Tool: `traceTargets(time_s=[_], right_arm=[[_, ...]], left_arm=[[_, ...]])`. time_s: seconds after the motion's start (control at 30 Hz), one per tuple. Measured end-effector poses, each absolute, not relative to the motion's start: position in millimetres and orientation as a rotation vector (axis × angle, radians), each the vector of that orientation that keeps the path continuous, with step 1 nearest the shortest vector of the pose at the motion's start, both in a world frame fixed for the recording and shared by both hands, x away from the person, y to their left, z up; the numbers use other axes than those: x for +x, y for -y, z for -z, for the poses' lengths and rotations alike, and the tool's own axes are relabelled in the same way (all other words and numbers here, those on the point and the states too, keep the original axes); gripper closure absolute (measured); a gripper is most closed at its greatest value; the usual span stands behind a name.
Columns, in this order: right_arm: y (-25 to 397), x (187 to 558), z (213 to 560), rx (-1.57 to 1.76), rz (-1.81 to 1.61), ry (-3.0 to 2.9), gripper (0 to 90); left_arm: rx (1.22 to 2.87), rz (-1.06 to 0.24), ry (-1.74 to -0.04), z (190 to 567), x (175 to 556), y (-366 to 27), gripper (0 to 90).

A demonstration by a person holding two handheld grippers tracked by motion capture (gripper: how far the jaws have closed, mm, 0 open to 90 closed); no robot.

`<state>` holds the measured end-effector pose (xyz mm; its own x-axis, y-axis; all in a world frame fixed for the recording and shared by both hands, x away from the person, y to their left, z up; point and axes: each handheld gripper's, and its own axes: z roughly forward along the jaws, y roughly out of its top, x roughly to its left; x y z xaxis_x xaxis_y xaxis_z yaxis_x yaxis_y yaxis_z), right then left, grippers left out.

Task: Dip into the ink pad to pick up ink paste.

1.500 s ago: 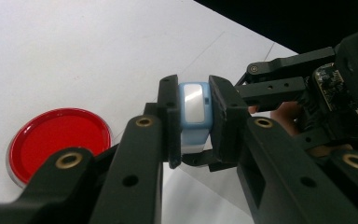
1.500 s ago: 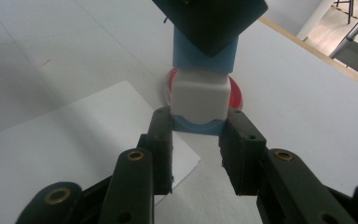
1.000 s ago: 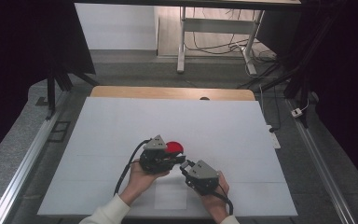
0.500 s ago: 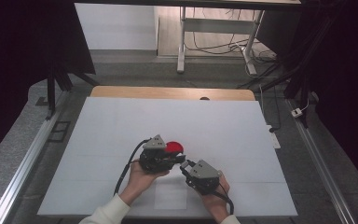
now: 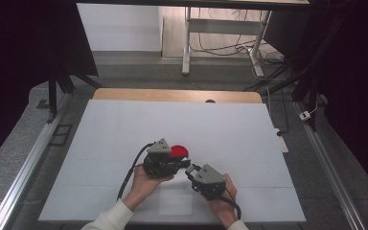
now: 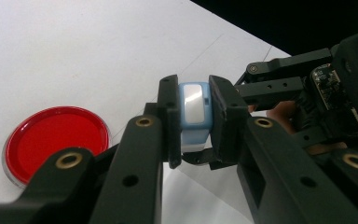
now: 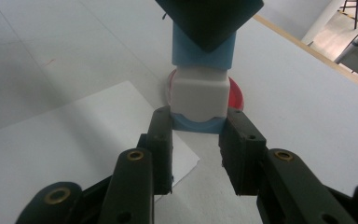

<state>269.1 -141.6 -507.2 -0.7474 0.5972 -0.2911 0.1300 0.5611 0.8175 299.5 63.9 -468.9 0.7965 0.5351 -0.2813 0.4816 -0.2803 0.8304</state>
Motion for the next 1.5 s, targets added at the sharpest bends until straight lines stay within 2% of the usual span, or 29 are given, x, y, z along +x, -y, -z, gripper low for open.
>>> traceTargets(time_s=[1.27,1.5], right_arm=[[144.2,264.1,510.2,0.650,-1.167,-2.203,65.5],[145.3,264.2,505.1,0.537,-1.092,-2.226,65.7]], left_arm=[[1.908,-0.038,-0.770,469.3,299.1,-64.8,75.5],[1.887,-0.039,-0.772,467.2,298.1,-66.2,75.6]])
